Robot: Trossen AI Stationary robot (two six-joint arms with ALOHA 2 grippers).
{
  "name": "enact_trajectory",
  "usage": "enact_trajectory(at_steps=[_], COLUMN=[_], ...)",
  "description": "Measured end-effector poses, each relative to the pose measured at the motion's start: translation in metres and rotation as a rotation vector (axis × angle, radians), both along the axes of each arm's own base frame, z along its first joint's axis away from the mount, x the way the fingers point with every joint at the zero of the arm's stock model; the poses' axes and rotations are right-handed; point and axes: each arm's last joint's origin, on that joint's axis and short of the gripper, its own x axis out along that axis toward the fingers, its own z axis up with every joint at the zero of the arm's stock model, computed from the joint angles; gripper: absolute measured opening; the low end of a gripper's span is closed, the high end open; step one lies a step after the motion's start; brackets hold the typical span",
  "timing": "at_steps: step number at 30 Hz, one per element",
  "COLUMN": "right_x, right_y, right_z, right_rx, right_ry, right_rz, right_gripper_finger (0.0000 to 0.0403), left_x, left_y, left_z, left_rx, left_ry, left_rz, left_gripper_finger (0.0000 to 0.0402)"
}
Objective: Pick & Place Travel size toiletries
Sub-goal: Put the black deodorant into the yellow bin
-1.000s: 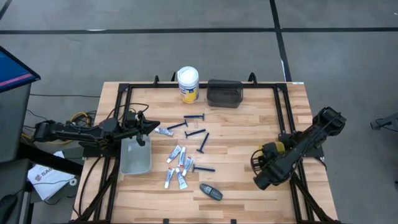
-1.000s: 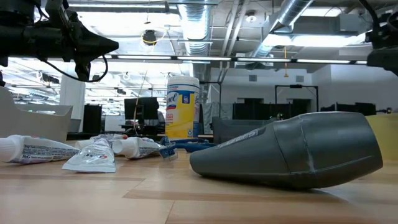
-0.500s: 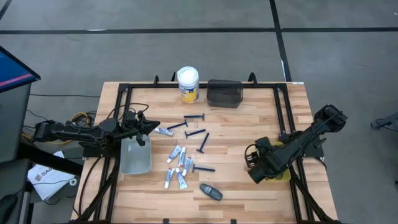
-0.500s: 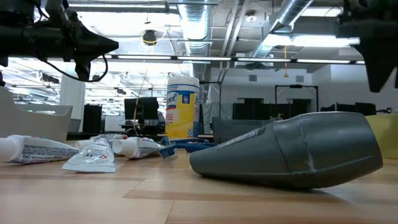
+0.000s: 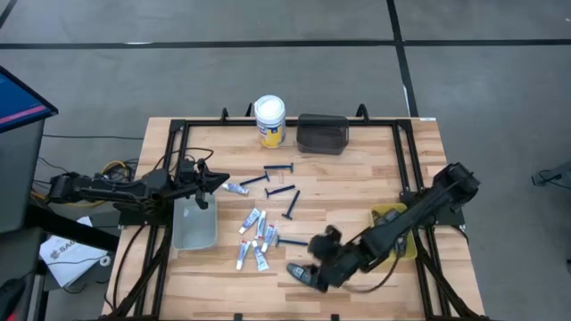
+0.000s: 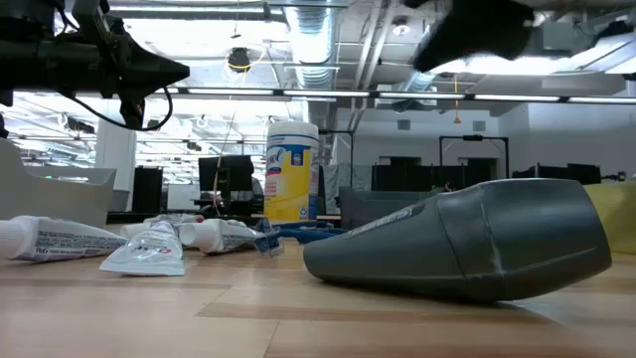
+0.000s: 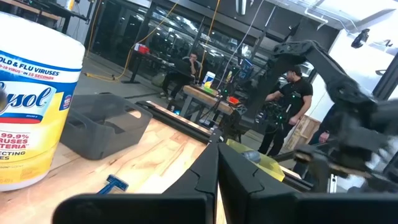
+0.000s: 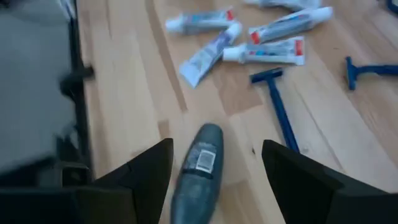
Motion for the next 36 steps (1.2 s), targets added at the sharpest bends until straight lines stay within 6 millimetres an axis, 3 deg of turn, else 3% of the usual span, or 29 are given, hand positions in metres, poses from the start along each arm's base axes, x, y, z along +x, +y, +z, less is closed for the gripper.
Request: enact_trajectory(at_steps=[8,13,19,27,36], right_x=[0.038,0.045,0.052,0.054,0.061], right_y=[0.035,0.042,0.043,0.04,0.044], right_z=[-0.027,-0.045,-0.056,-0.062,-0.096], right_rx=[-0.189,-0.276,-0.238,-0.203,-0.151], right_ry=[0.177,0.334,0.373,0.384,0.475], right_rz=[0.147,0.127,0.121,0.102,0.147], right_gripper_finger=[0.0277,0.033,0.0369,0.0374,0.0358], left_x=[0.0,0.0,0.0,0.0,0.0], left_y=[0.0,0.0,0.0,0.0,0.0], left_z=[0.001,0.001,0.001,0.001,0.002], left_rx=[0.0,0.0,0.0,0.0,0.001], left_ry=[-0.008,-0.009,-0.012,-0.015,-0.017], left_rz=[0.001,0.001,0.0,0.0,0.0], left_gripper_finger=[0.0,0.0,0.0,0.0,0.0])
